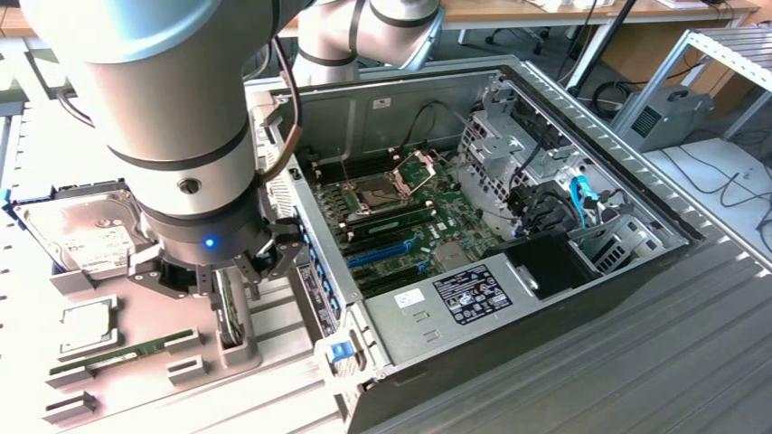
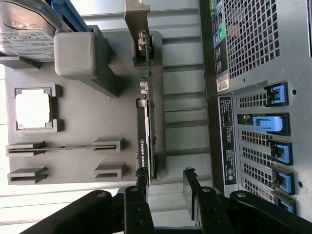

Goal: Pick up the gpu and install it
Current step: 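Pick up the gpu and move the gpu toward the slot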

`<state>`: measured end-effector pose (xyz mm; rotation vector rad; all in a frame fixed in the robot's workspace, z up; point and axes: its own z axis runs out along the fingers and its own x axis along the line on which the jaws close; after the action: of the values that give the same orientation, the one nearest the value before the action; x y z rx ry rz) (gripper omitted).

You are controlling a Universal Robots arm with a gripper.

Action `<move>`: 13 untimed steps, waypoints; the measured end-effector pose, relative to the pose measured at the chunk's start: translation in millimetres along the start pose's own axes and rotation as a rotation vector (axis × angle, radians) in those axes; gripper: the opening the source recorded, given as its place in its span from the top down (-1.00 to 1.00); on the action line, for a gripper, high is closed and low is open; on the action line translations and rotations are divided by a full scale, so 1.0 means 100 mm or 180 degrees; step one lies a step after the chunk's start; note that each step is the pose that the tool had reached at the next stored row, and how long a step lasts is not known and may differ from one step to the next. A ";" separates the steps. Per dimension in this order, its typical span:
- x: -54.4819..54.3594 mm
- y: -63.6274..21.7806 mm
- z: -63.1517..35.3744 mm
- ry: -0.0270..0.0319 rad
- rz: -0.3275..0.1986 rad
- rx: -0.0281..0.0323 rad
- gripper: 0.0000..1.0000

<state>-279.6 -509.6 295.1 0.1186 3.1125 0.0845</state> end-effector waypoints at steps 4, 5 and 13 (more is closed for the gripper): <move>0.00 -0.001 0.011 0.0000 0.0000 0.0000 0.15; 0.00 -0.001 0.014 0.0000 0.0000 0.0000 0.15; 0.00 -0.002 0.028 0.0000 0.0000 0.0000 0.15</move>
<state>-279.6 -509.6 292.3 0.1187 3.1124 0.0845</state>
